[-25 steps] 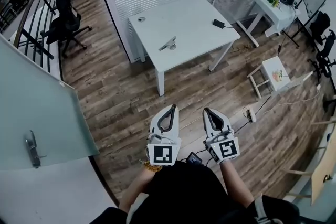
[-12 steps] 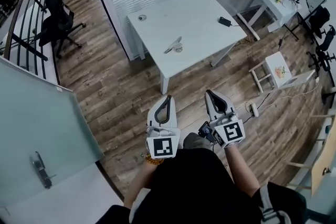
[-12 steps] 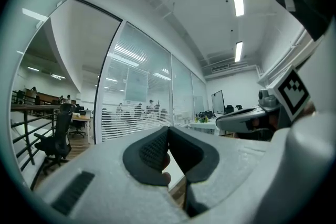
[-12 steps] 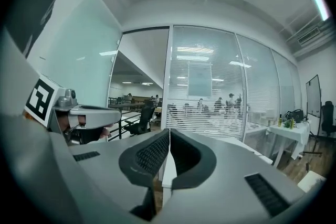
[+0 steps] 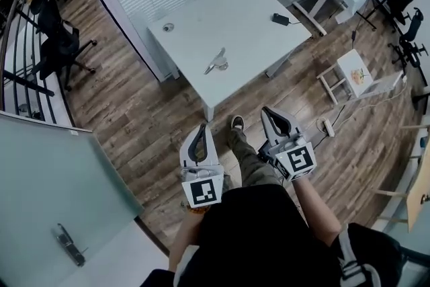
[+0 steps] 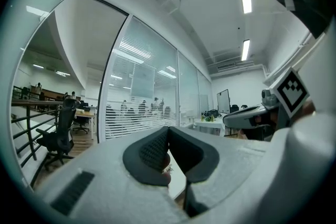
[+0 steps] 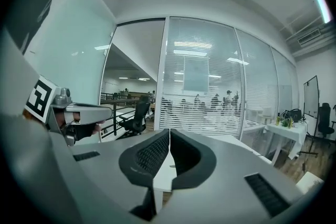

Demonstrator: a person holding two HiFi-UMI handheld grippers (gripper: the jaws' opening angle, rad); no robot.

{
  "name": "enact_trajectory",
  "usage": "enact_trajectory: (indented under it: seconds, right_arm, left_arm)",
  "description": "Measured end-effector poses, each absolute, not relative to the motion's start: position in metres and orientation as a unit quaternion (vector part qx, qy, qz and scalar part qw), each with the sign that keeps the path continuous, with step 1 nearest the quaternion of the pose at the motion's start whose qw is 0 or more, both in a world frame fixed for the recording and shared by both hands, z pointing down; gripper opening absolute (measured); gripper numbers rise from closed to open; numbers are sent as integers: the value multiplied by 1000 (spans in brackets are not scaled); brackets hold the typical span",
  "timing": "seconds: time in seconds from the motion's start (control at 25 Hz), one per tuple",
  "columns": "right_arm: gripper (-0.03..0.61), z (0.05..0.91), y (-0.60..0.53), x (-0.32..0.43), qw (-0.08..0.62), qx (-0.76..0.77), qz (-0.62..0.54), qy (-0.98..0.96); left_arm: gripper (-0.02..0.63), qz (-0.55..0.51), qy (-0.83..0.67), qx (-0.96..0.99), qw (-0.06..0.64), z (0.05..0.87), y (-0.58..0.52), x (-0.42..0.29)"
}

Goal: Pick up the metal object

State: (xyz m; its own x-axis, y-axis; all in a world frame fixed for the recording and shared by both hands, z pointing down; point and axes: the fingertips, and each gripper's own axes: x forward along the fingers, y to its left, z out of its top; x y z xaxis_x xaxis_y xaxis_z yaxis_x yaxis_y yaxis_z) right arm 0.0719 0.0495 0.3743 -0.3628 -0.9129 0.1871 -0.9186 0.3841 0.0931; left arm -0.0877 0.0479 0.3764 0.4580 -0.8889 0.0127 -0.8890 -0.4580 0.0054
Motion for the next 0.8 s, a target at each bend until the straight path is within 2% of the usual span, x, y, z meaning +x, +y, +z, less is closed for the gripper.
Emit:
enact_trajectory:
  seconds: [0.24, 0.52, 0.8]
  right_arm:
    - [6, 393, -10, 96, 88, 554, 19, -828]
    - [6, 417, -103, 135, 105, 532, 4, -840]
    - [6, 470, -175, 167, 125, 494, 41, -859]
  left_arm:
    - [15, 42, -528, 848, 6, 385, 9, -77]
    - [15, 73, -540, 839, -2, 389, -76, -43]
    - [15, 91, -579, 810, -5, 386, -134, -22]
